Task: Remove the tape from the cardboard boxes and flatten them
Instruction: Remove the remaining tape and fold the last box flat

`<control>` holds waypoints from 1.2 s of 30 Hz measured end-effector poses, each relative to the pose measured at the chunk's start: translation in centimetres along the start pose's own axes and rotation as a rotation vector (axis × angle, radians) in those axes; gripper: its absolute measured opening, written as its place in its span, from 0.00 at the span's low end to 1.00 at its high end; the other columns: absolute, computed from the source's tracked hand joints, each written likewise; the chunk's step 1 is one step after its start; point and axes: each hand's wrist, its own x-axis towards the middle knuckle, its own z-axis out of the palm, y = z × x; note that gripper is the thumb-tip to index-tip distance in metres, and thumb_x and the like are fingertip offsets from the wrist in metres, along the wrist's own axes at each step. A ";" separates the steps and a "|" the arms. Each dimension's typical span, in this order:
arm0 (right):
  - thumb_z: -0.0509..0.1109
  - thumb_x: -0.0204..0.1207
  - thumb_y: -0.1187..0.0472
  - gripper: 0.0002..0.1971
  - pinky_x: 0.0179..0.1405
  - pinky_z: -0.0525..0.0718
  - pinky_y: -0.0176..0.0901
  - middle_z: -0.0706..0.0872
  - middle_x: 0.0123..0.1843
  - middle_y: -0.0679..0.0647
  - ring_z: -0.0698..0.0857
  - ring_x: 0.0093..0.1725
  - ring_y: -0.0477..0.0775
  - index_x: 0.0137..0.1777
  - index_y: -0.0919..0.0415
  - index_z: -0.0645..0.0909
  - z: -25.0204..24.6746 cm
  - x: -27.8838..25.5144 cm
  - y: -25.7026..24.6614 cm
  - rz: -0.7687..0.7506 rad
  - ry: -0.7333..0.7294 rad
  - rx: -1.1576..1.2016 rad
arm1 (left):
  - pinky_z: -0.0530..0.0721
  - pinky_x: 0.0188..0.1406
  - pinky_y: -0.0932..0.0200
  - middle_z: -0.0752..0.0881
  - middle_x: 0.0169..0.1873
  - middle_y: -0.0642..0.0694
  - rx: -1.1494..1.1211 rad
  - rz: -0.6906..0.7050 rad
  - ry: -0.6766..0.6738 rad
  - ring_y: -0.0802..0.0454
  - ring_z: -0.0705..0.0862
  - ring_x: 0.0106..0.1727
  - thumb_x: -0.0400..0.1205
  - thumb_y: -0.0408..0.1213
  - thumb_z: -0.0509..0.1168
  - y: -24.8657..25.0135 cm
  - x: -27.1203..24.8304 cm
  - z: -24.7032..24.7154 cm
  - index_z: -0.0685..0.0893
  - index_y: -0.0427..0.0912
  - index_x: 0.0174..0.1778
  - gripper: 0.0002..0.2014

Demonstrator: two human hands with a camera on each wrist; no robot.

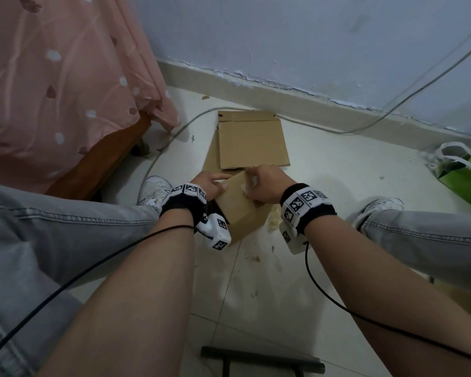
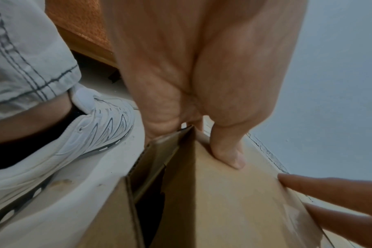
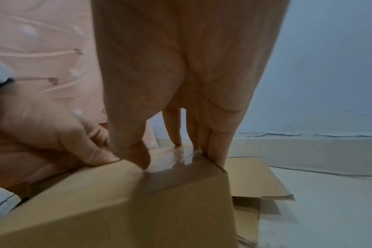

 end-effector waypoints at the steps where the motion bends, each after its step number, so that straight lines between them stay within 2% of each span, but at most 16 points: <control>1: 0.74 0.72 0.49 0.33 0.62 0.82 0.50 0.83 0.65 0.58 0.82 0.64 0.60 0.76 0.59 0.73 -0.2 -0.1 0.0 -0.007 -0.025 0.003 | 0.78 0.47 0.63 0.87 0.52 0.45 -0.004 -0.003 -0.002 0.54 0.83 0.45 0.86 0.36 0.63 0.0 0.1 0.0 0.83 0.54 0.70 0.17; 4: 0.77 0.68 0.49 0.36 0.62 0.82 0.51 0.84 0.64 0.58 0.82 0.63 0.60 0.75 0.60 0.73 -0.1 -0.3 0.0 -0.029 -0.035 -0.018 | 0.78 0.35 0.67 0.86 0.50 0.46 -0.009 -0.009 -0.003 0.58 0.82 0.40 0.87 0.36 0.63 0.0 0.2 0.0 0.83 0.54 0.70 0.17; 6: 0.76 0.69 0.50 0.34 0.62 0.83 0.53 0.84 0.63 0.58 0.82 0.62 0.61 0.75 0.61 0.73 0.1 -0.4 -0.2 -0.031 -0.021 -0.031 | 0.79 0.36 0.66 0.87 0.50 0.46 -0.024 -0.013 -0.008 0.58 0.83 0.40 0.86 0.35 0.64 -0.1 0.2 -0.1 0.83 0.54 0.69 0.17; 9: 0.71 0.75 0.52 0.26 0.60 0.84 0.52 0.86 0.61 0.60 0.84 0.60 0.61 0.71 0.62 0.76 0.2 -0.4 -0.4 -0.041 0.026 -0.060 | 0.80 0.41 0.63 0.89 0.53 0.43 -0.042 -0.014 -0.026 0.51 0.87 0.47 0.86 0.35 0.64 -0.3 0.3 0.0 0.84 0.54 0.69 0.17; 11: 0.70 0.75 0.51 0.27 0.61 0.83 0.51 0.86 0.62 0.59 0.83 0.61 0.61 0.72 0.60 0.76 0.3 -0.4 -0.2 -0.030 0.027 -0.038 | 0.79 0.34 0.67 0.89 0.53 0.44 -0.034 -0.008 -0.027 0.54 0.85 0.43 0.86 0.35 0.64 -0.4 0.4 0.0 0.83 0.54 0.69 0.17; 13: 0.73 0.72 0.48 0.32 0.64 0.82 0.52 0.84 0.65 0.58 0.82 0.64 0.61 0.75 0.59 0.73 0.1 -0.4 -0.1 -0.019 -0.009 -0.004 | 0.77 0.30 0.70 0.89 0.52 0.45 -0.033 -0.007 -0.014 0.58 0.84 0.40 0.86 0.36 0.64 -0.4 0.4 0.0 0.83 0.54 0.69 0.16; 17: 0.77 0.68 0.48 0.36 0.62 0.83 0.52 0.84 0.64 0.57 0.82 0.62 0.60 0.75 0.59 0.73 0.1 -0.3 -0.1 0.000 -0.032 0.006 | 0.78 0.32 0.67 0.89 0.53 0.44 -0.034 -0.012 -0.016 0.57 0.85 0.40 0.86 0.36 0.65 -0.4 0.7 0.0 0.84 0.55 0.68 0.16; 20: 0.78 0.66 0.49 0.35 0.57 0.85 0.50 0.85 0.60 0.57 0.83 0.59 0.59 0.73 0.58 0.74 0.3 -0.3 -0.5 0.014 -0.018 0.000 | 0.80 0.46 0.62 0.90 0.56 0.43 -0.048 -0.017 -0.021 0.51 0.86 0.46 0.85 0.36 0.65 -0.6 0.9 -0.1 0.84 0.54 0.68 0.16; 23: 0.76 0.67 0.52 0.29 0.52 0.85 0.49 0.86 0.55 0.57 0.84 0.54 0.59 0.68 0.60 0.76 0.7 -0.3 -0.9 -0.004 0.006 -0.035 | 0.80 0.52 0.60 0.90 0.56 0.43 -0.074 -0.023 -0.020 0.51 0.86 0.49 0.85 0.36 0.66 -0.7 1.0 0.0 0.85 0.56 0.67 0.16; 26: 0.69 0.76 0.57 0.20 0.56 0.85 0.53 0.86 0.58 0.59 0.85 0.57 0.62 0.67 0.58 0.77 0.8 -0.4 -0.6 -0.023 0.062 -0.041 | 0.80 0.49 0.63 0.89 0.50 0.46 -0.080 -0.016 -0.015 0.58 0.85 0.43 0.85 0.36 0.67 -0.8 1.0 0.0 0.85 0.56 0.66 0.16; 27: 0.67 0.78 0.57 0.20 0.58 0.85 0.54 0.85 0.60 0.60 0.84 0.59 0.63 0.69 0.58 0.77 0.7 -0.4 -0.4 -0.015 0.071 -0.026 | 0.80 0.45 0.65 0.89 0.48 0.47 -0.077 -0.012 -0.015 0.60 0.85 0.42 0.85 0.35 0.66 -0.8 0.9 0.0 0.85 0.55 0.67 0.16; 29: 0.68 0.78 0.54 0.23 0.63 0.83 0.53 0.85 0.64 0.60 0.83 0.64 0.63 0.73 0.59 0.77 0.5 -0.4 -0.4 0.008 0.071 0.033 | 0.79 0.40 0.68 0.88 0.46 0.47 -0.076 -0.004 -0.009 0.56 0.86 0.44 0.85 0.35 0.66 -0.8 0.9 0.1 0.85 0.54 0.67 0.16; 32: 0.72 0.75 0.48 0.27 0.65 0.81 0.51 0.84 0.64 0.59 0.82 0.65 0.60 0.72 0.60 0.77 0.6 -0.6 -0.6 0.015 0.074 0.086 | 0.78 0.40 0.68 0.88 0.47 0.46 -0.079 0.000 0.001 0.53 0.85 0.46 0.85 0.34 0.66 -0.8 1.0 0.1 0.85 0.52 0.68 0.16; 36: 0.74 0.73 0.48 0.28 0.62 0.82 0.50 0.85 0.62 0.58 0.83 0.62 0.59 0.70 0.60 0.79 0.8 -0.6 -0.9 0.032 0.087 0.097 | 0.78 0.41 0.68 0.88 0.45 0.47 -0.078 0.004 -0.006 0.59 0.85 0.42 0.84 0.34 0.67 -1.0 1.1 0.0 0.85 0.54 0.66 0.16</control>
